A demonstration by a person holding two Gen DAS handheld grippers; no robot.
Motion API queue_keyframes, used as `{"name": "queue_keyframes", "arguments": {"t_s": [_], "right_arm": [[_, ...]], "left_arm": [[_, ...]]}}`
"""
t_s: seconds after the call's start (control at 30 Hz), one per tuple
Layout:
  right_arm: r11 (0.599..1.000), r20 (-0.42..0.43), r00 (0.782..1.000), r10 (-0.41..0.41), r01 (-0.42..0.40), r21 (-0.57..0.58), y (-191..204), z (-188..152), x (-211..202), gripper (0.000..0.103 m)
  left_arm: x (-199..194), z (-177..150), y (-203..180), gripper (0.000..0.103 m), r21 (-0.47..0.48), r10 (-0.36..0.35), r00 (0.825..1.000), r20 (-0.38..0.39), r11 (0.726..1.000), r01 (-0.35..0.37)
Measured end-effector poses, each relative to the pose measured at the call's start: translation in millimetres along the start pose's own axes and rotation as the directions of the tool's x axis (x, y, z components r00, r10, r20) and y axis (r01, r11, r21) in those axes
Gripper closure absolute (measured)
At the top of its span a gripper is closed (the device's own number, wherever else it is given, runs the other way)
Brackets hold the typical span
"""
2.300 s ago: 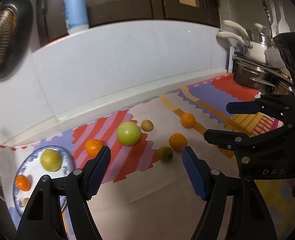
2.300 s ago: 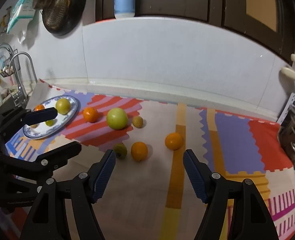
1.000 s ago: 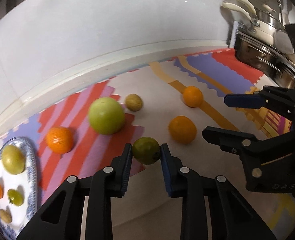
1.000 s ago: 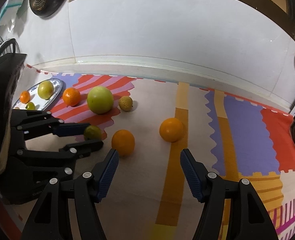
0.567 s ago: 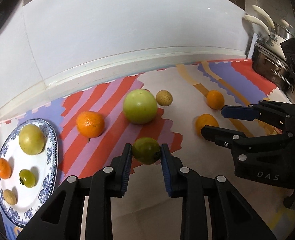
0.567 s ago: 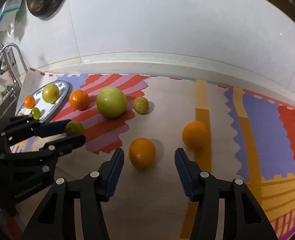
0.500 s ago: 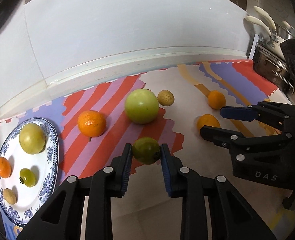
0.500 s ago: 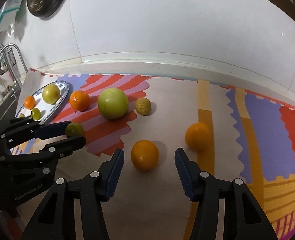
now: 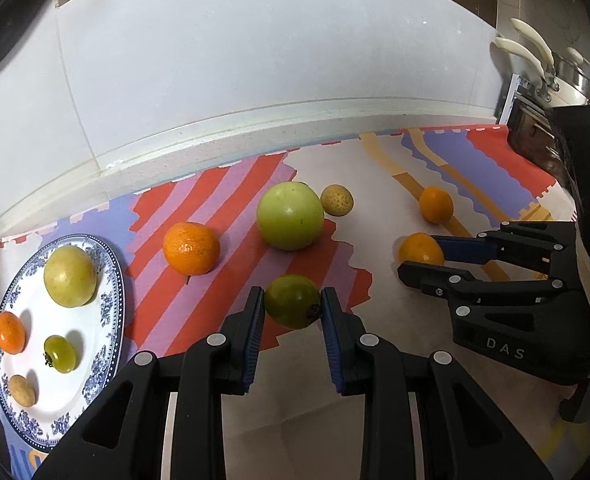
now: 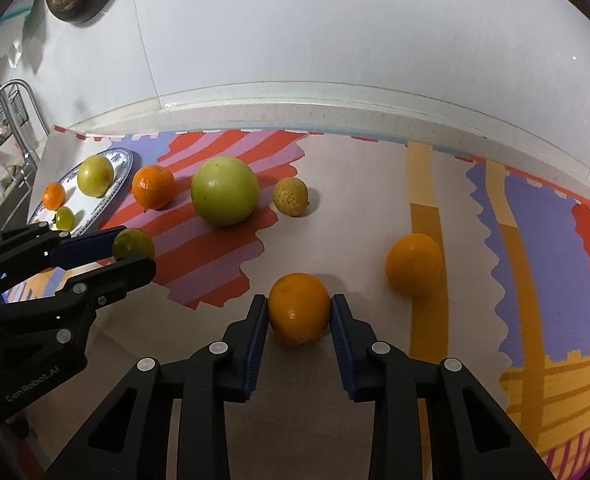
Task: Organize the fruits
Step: 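Grasp the small dark green tomato with the left tool while the right tool grasps an orange, then carry the green tomato and the orange over the patterned plate with both tools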
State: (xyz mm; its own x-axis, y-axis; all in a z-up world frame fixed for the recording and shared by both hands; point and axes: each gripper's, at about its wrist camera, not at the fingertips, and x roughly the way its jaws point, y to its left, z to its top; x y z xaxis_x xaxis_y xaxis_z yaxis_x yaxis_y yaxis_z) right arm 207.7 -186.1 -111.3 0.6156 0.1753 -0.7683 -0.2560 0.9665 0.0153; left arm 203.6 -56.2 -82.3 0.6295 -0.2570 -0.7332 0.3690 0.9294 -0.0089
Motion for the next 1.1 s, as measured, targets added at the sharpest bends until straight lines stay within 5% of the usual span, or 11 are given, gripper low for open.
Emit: {"name": "queue_keyframes", "arguments": {"t_s": [0.67, 1.1], "right_arm": [[0.999, 0.114, 0.993, 0.045, -0.041, -0.036, 38, 9, -58, 0.07], [0.993, 0.202, 0.975, 0.095, -0.077, -0.095, 84, 16, -103, 0.07]], "left_arm": [[-61, -17, 12, 0.074, -0.084, 0.041, 0.995, 0.094, 0.996, -0.033], [-130, -27, 37, 0.074, -0.14, 0.139, 0.969, 0.206, 0.984, -0.111]]}}
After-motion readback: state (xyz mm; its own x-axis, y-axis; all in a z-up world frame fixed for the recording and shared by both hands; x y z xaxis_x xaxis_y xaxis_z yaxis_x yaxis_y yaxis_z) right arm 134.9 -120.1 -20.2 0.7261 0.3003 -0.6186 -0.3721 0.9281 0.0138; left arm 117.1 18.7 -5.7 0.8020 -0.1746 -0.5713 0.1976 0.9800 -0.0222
